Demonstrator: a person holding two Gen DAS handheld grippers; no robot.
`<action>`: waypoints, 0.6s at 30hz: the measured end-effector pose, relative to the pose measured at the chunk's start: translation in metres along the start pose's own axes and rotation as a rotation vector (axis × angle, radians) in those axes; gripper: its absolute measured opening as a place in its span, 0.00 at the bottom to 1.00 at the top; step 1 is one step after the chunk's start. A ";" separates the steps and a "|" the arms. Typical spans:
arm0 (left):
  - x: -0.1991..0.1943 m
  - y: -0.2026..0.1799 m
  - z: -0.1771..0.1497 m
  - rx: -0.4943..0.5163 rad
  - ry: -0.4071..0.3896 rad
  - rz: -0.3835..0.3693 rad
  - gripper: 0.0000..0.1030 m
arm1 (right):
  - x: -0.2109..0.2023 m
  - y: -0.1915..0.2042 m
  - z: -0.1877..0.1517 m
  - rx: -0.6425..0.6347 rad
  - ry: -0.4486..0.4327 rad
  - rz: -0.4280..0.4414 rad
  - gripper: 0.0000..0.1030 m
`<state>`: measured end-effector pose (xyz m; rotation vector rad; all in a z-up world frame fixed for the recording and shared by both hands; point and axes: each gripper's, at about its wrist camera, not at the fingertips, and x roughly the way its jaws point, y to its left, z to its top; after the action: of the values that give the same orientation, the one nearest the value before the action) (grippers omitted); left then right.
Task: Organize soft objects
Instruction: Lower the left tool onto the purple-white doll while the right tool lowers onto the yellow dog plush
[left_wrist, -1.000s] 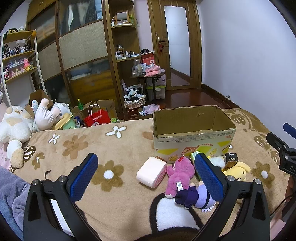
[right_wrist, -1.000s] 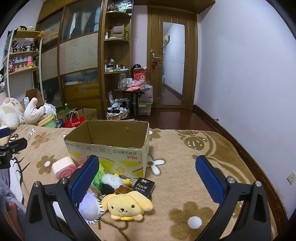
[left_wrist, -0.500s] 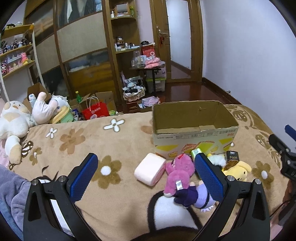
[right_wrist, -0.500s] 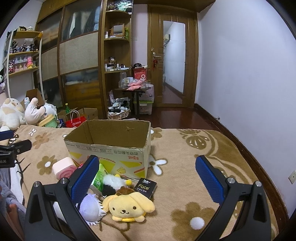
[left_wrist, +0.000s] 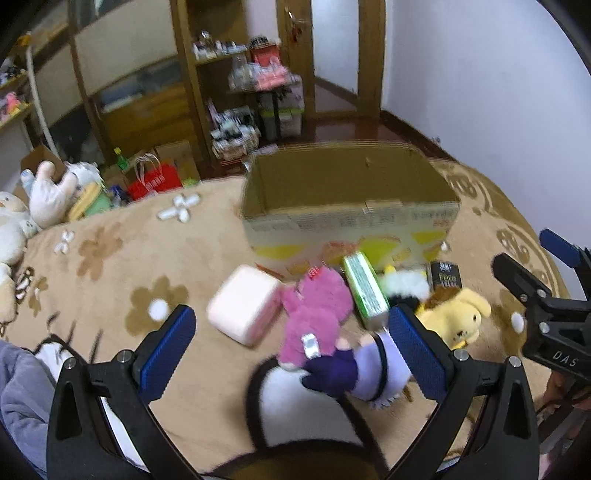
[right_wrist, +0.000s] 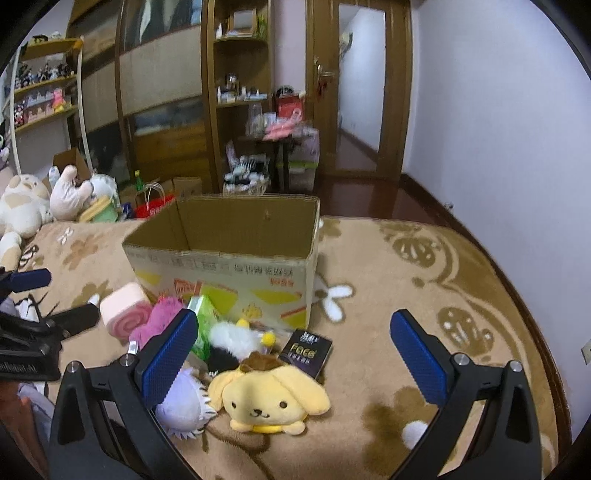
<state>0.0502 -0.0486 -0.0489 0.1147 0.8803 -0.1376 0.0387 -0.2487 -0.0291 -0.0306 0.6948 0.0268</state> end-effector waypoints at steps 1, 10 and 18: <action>0.004 -0.004 -0.002 0.009 0.015 -0.005 1.00 | 0.005 0.001 -0.001 0.000 0.022 0.007 1.00; 0.040 -0.034 -0.015 0.099 0.129 -0.038 1.00 | 0.042 0.000 -0.015 0.006 0.158 0.033 1.00; 0.063 -0.051 -0.023 0.150 0.203 -0.068 1.00 | 0.071 -0.010 -0.027 0.042 0.278 0.036 1.00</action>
<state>0.0634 -0.1001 -0.1144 0.2425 1.0761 -0.2591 0.0762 -0.2589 -0.0948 0.0189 0.9734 0.0428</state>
